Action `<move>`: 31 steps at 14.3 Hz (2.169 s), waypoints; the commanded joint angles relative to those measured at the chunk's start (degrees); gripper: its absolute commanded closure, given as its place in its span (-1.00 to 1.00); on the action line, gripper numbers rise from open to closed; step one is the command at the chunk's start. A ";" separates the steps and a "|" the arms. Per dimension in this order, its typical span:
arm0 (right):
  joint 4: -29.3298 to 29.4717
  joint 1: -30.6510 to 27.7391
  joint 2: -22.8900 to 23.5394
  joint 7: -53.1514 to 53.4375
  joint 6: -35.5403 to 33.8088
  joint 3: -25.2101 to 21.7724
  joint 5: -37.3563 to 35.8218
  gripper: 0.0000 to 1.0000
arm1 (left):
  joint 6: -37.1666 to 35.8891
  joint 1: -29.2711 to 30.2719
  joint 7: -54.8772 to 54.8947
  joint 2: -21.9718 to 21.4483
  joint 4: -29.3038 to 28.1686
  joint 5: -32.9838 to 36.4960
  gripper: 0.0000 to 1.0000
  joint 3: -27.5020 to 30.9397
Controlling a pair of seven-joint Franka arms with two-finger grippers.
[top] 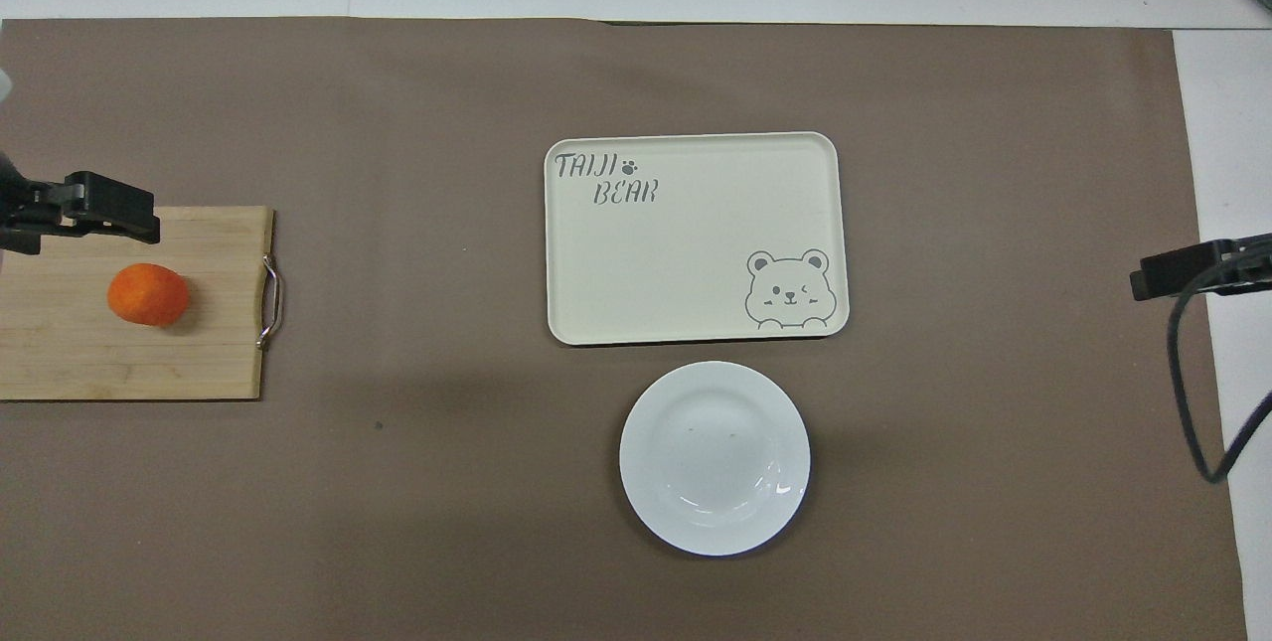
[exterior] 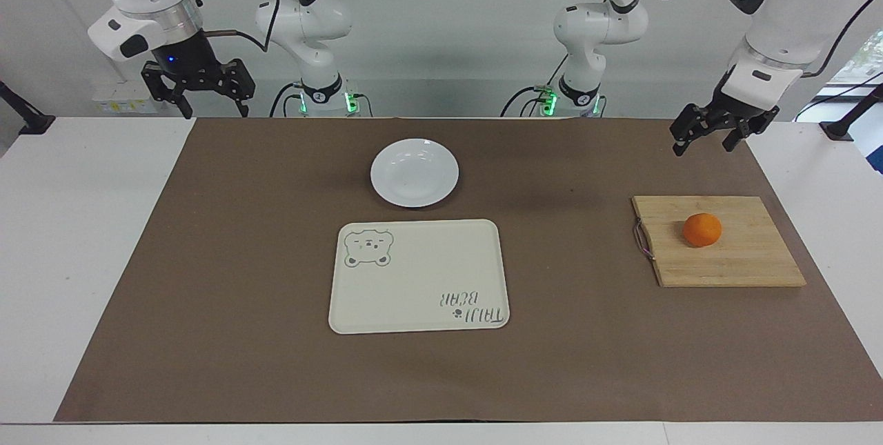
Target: Place orange and plate with both arms
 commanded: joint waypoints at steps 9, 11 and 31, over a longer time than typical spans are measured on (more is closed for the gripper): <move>0.26 -0.56 -0.02 -0.87 -0.84 0.15 0.35 -1.00 | -0.56 0.46 0.82 -0.91 -0.72 -0.70 -1.00 -0.03; 0.26 -0.56 -0.02 -0.87 -0.84 0.15 0.35 -1.00 | -0.56 0.37 0.82 -0.91 -0.72 -0.70 -1.00 -0.03; 0.17 -0.56 -0.20 -0.25 -0.23 0.15 1.14 -1.00 | -0.56 0.37 0.82 -0.91 -0.72 -0.70 -1.00 -0.03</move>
